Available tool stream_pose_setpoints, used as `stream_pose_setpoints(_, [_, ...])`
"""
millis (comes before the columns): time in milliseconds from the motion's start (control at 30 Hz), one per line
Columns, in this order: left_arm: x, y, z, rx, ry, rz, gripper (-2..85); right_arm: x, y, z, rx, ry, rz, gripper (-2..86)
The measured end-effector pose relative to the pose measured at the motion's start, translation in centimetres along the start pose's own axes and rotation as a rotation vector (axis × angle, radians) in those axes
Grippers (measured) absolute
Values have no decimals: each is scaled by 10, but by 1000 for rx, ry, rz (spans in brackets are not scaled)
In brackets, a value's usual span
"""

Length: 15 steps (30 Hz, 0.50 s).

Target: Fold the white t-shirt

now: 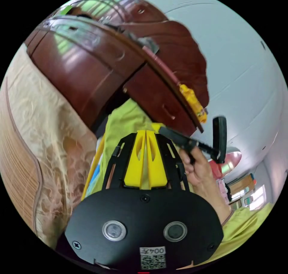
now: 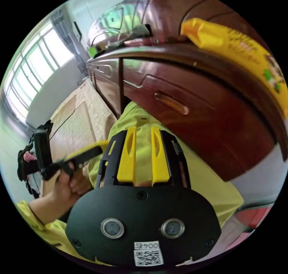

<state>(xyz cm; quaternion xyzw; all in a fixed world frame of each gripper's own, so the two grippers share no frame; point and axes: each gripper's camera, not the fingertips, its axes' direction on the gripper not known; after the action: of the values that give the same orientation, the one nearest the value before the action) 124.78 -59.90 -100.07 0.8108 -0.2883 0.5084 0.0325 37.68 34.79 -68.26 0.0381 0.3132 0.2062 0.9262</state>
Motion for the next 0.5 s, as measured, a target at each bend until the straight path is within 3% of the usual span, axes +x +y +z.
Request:
stream_pose_setpoints(167, [1, -67, 33, -131, 5, -9, 0, 62, 64, -85, 81, 78, 36, 131])
stream_pose_setpoints(267, [-16, -76, 61, -182, -27, -84, 0, 140, 104, -111, 62, 98, 229, 145])
stream_pose_setpoints(400, [-28, -78, 78, -211, -71, -128, 0, 245, 155, -107, 21, -85, 563, 145])
stream_pose_setpoints(500, [-33, -84, 81, -231, -87, -162, 0, 279, 176, -83, -4, -211, 611, 78])
